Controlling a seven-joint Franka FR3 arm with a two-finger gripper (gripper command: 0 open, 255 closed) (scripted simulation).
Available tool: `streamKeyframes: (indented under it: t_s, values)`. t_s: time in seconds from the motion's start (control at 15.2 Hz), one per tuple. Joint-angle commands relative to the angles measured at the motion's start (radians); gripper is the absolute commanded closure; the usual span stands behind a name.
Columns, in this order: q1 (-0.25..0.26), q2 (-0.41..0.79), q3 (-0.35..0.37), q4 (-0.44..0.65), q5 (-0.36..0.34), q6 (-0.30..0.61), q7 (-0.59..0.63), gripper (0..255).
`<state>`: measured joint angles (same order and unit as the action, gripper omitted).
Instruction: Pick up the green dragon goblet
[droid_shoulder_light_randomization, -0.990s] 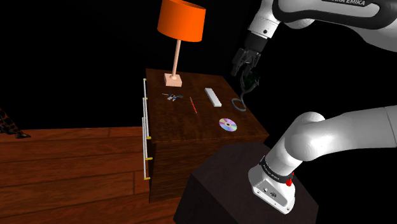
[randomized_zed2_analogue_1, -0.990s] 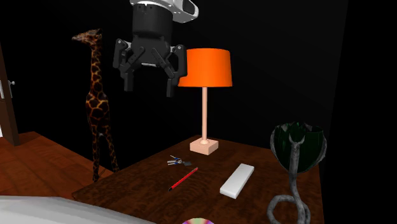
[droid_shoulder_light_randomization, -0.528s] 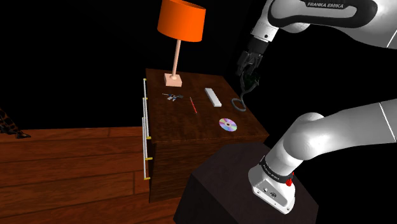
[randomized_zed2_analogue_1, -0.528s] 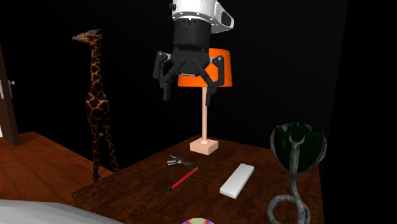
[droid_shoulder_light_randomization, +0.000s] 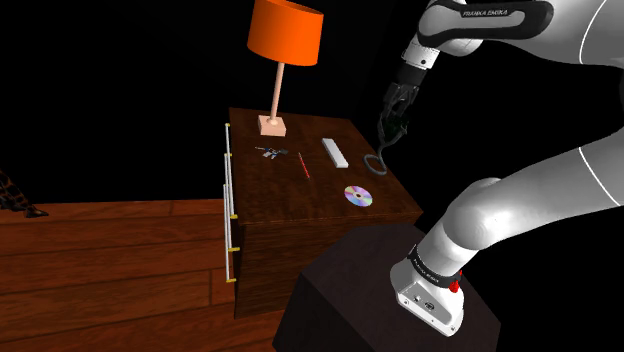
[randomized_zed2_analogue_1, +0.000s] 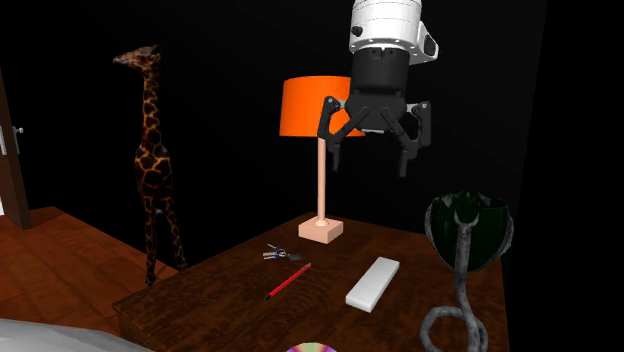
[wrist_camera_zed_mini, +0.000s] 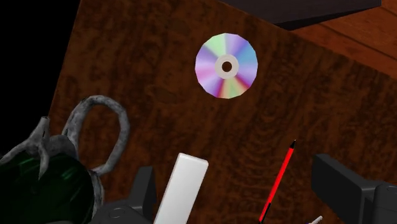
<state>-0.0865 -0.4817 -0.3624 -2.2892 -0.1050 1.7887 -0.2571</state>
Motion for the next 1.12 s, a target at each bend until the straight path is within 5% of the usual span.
streamKeyframes:
  t_s: [0.0,0.46,1.06]
  values:
    - [-0.006,0.054,-0.035,0.034,-0.007,0.019,-0.042,0]
    - [-0.029,0.259,-0.161,0.189,0.008,0.062,-0.209,0]
    - [-0.091,0.555,-0.274,0.436,0.128,0.073,-0.427,0]
